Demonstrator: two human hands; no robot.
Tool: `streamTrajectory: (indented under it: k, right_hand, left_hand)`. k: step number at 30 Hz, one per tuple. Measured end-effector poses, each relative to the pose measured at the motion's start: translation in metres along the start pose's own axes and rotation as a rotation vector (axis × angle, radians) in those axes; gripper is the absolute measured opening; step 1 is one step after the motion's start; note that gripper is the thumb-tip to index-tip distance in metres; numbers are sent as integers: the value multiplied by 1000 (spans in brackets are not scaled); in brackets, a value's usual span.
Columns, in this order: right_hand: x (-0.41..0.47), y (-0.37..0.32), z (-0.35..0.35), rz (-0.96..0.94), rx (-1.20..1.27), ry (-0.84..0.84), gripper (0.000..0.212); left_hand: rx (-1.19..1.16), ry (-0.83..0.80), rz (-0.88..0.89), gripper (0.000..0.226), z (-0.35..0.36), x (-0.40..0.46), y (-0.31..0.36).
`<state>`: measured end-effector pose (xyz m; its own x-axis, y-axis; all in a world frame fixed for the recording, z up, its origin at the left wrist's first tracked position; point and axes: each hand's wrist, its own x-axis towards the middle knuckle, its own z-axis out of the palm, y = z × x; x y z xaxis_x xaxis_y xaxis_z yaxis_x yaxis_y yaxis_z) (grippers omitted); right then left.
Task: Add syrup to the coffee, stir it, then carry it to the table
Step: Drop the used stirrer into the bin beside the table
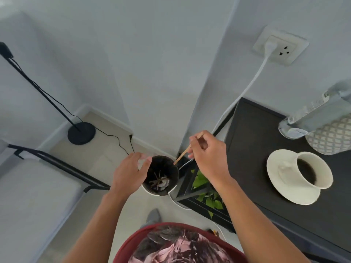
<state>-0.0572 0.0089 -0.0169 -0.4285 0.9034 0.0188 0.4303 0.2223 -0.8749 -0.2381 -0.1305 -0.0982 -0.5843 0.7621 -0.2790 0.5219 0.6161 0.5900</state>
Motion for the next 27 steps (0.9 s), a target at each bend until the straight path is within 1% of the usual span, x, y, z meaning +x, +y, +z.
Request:
streamTrajectory:
  k: [4,7,9,13,20,23,27]
  right_hand:
    - [7,2,19,52,-28,-41,17]
    - [12,7,21,70,-56,-68,11]
    - [18,11,33,116,-52,-57,11]
    - [15,11,31,126,-64,-60,10]
    - [7,13,-3,127,-11,-18,15]
    - [-1,14,-25,102,7,23,13]
    - [-19,17,-64,55,22,120,13]
  left_hand:
    - [6,-46,10,37,-3,7,-6]
    - [12,-57,34,40,-2,9,0]
    - [33,-91,46,42,-4,20,-5]
    - [32,-100,59,42,-5,18,-4]
    - [30,-114,132,32,2,21,32]
    - [12,-112,194,27,6,20,58]
    - [-46,-130,324,23,15,16,99]
